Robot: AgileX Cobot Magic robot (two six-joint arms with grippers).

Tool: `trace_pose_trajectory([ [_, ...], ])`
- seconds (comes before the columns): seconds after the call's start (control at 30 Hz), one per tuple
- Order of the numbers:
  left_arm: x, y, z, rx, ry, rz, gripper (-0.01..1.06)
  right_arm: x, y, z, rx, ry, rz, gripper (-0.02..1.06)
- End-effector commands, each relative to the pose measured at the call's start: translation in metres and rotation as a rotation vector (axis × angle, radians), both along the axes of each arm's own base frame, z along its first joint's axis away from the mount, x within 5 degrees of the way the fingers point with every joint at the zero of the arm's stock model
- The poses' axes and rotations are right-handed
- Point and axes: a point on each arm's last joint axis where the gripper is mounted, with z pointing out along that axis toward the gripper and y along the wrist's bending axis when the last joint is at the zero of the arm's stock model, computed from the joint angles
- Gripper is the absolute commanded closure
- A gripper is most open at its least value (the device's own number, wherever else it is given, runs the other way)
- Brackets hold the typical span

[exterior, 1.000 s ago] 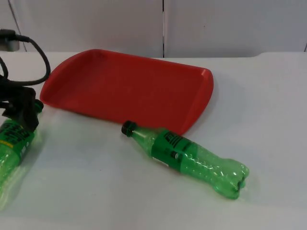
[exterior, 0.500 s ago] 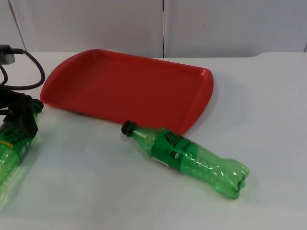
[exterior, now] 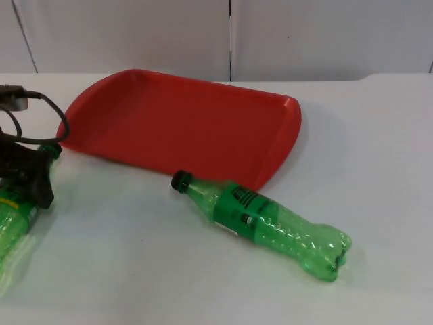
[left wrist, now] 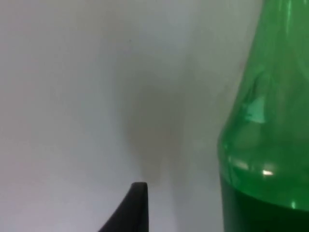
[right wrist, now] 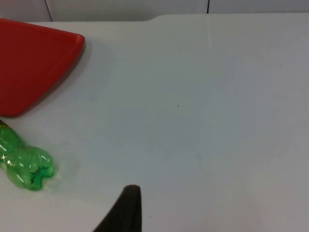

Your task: Place the bottle upright on the tray.

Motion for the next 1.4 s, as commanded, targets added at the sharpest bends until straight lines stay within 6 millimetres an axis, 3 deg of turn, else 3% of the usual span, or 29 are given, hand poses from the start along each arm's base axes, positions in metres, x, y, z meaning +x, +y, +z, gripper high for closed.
trace_pose_trajectory([
  [0.0, 0.004, -0.002, 0.002, 0.009, -0.026, 0.004, 0.00, 0.000, 0.000, -0.001, 0.002, -0.001, -0.007, 0.00],
  [0.27, 0.010, -0.019, -0.001, 0.032, -0.062, -0.056, 0.00, 0.000, 0.000, -0.001, 0.002, -0.001, -0.007, 0.00],
  [0.5, 0.009, -0.017, -0.016, 0.023, -0.004, -0.048, 0.00, 0.000, 0.000, -0.001, 0.002, -0.001, -0.007, 0.00],
  [0.97, 0.006, -0.015, -0.024, 0.050, 0.031, -0.086, 0.03, 0.000, 0.000, -0.001, 0.000, -0.001, -0.008, 0.00],
  [1.03, 0.005, -0.015, -0.025, 0.050, 0.045, -0.090, 0.13, 0.000, 0.000, -0.001, 0.000, -0.001, -0.008, 0.00],
  [1.13, 0.004, -0.015, -0.025, 0.047, 0.056, -0.092, 0.40, 0.000, 0.000, -0.001, 0.000, -0.001, -0.008, 0.00],
  [1.17, 0.004, -0.015, -0.025, 0.047, 0.056, -0.092, 0.40, 0.000, 0.000, -0.001, 0.000, -0.001, -0.008, 0.00],
  [1.33, 0.002, -0.016, -0.025, 0.037, 0.073, -0.087, 0.96, 0.000, 0.000, -0.001, 0.000, -0.001, -0.008, 0.00],
  [1.37, 0.002, -0.016, -0.025, 0.037, 0.073, -0.087, 0.96, 0.000, 0.000, -0.001, 0.000, -0.001, -0.008, 0.00],
])
